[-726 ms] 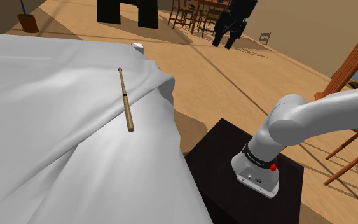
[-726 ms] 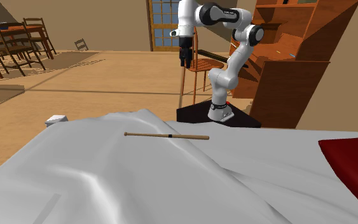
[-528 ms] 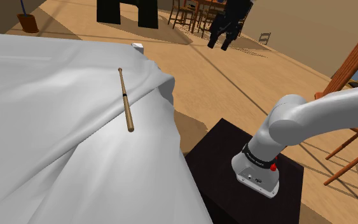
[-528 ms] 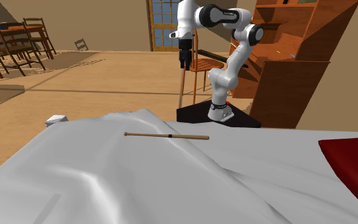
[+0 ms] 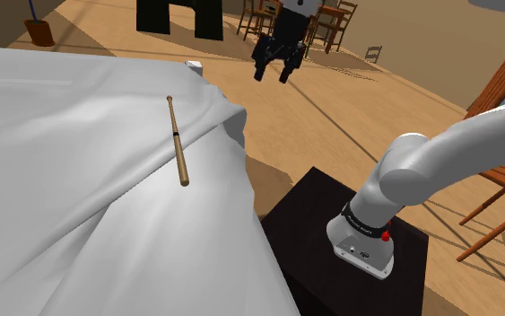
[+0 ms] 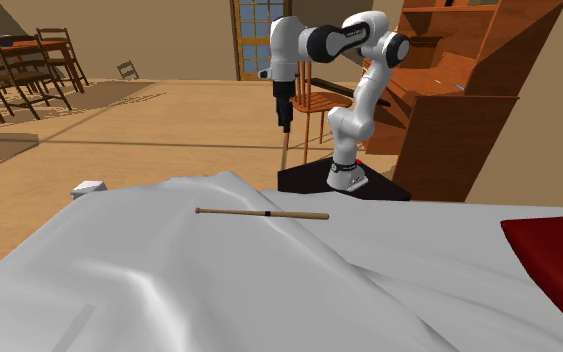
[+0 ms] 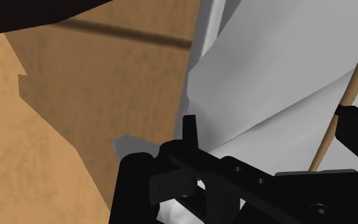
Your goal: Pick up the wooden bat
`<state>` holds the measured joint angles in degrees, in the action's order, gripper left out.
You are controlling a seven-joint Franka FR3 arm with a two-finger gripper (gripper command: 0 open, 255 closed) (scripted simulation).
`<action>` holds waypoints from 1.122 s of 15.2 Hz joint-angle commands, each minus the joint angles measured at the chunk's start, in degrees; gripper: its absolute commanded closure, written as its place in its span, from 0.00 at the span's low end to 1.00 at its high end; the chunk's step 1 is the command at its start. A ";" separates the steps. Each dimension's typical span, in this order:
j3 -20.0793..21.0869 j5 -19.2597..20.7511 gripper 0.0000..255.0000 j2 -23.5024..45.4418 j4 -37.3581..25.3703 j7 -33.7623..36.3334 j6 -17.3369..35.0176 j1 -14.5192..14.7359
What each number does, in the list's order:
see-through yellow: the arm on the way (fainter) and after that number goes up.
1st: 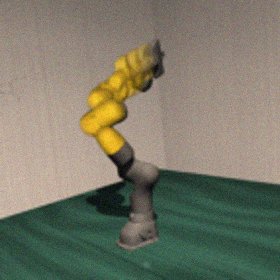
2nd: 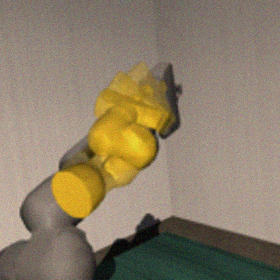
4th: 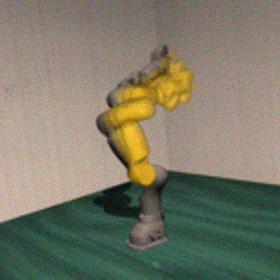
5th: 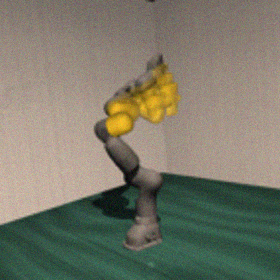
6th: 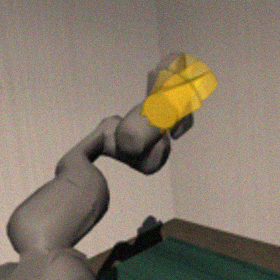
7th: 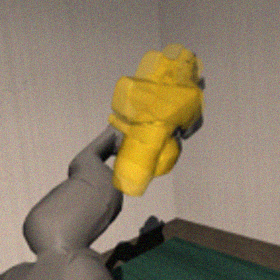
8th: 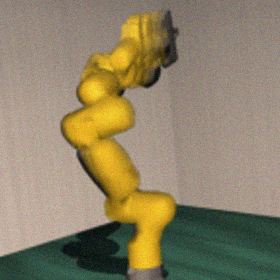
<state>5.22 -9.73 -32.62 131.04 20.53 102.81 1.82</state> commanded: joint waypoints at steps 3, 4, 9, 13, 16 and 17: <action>4.14 -0.46 0.00 7.68 -2.74 6.26 4.86 0.22; 5.01 -0.34 0.00 9.66 -3.59 7.73 5.91 0.21; 8.84 1.42 0.00 20.21 -9.07 15.34 10.40 0.23; 11.07 4.16 0.00 29.28 -14.89 21.71 12.86 0.60; 12.04 6.77 0.00 36.38 -20.15 26.47 13.90 1.34; 12.20 7.68 0.00 38.78 -22.08 28.01 14.08 1.72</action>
<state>17.24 -2.99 3.61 110.83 46.98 116.50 3.29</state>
